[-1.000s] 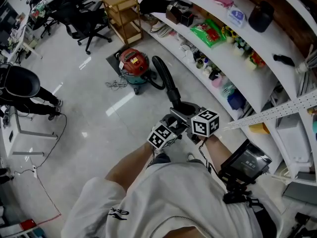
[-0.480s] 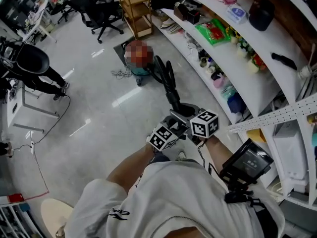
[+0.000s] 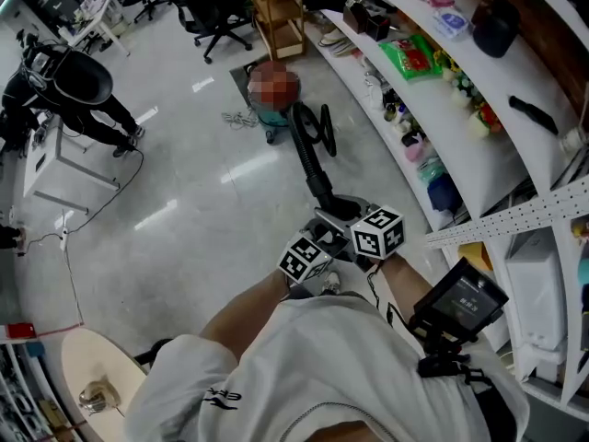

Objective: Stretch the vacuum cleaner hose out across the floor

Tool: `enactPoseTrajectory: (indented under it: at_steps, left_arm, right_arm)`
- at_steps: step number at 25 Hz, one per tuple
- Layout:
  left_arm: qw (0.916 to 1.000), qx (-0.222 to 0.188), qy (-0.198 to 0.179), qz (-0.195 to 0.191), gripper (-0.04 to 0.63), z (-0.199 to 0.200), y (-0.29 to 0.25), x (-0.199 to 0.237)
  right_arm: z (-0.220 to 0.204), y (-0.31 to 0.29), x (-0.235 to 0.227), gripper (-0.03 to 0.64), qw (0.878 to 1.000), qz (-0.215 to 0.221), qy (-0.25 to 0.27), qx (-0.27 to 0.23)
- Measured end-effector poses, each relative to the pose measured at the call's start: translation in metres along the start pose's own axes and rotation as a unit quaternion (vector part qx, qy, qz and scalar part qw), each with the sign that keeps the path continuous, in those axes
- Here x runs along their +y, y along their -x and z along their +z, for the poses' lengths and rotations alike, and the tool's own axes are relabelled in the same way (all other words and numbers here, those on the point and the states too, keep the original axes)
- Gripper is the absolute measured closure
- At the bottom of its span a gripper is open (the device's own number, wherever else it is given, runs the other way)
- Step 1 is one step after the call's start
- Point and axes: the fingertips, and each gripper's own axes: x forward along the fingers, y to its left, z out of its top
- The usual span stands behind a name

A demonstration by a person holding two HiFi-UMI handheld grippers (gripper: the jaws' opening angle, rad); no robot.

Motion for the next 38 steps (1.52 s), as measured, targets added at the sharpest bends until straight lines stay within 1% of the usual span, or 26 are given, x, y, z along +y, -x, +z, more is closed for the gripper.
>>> enactPoseTrajectory:
  at_steps: [6, 13, 18, 22, 25, 29, 33, 38]
  left_arm:
    - [1.0, 0.008, -0.002, 0.004, 0.439, -0.018, 0.015, -0.021]
    - [0.9996, 0.02, -0.003, -0.021, 0.439, -0.042, 0.029, -0.059]
    - [0.999, 0.022, 0.009, -0.039, 0.438, -0.058, 0.042, -0.087]
    - [0.9988, 0.018, 0.026, -0.036, 0.439, -0.07, 0.051, -0.104]
    - [0.9989, 0.015, 0.039, -0.023, 0.439, -0.076, 0.056, -0.113]
    - [0.9986, 0.009, 0.051, 0.006, 0.439, -0.081, 0.053, -0.124]
    - [0.9971, 0.003, 0.061, 0.045, 0.439, -0.085, 0.044, -0.136]
    - [0.9932, -0.007, 0.069, 0.093, 0.439, -0.087, 0.021, -0.165]
  right_arm:
    - [-0.02, 0.007, 0.023, 0.443, 1.0, -0.001, 0.0, 0.006]
    - [-0.05, 0.024, 0.049, 0.444, 0.999, -0.026, -0.016, 0.012]
    - [-0.072, 0.032, 0.071, 0.444, 0.999, -0.042, -0.019, 0.018]
    - [-0.089, 0.035, 0.087, 0.443, 0.998, -0.04, -0.015, 0.034]
    - [-0.098, 0.037, 0.098, 0.443, 0.998, -0.028, -0.009, 0.049]
    - [-0.108, 0.046, 0.106, 0.443, 0.998, 0.0, 0.002, 0.066]
    - [-0.12, 0.062, 0.111, 0.443, 0.996, 0.032, 0.017, 0.081]
    - [-0.138, 0.098, 0.112, 0.443, 0.992, 0.07, 0.043, 0.097]
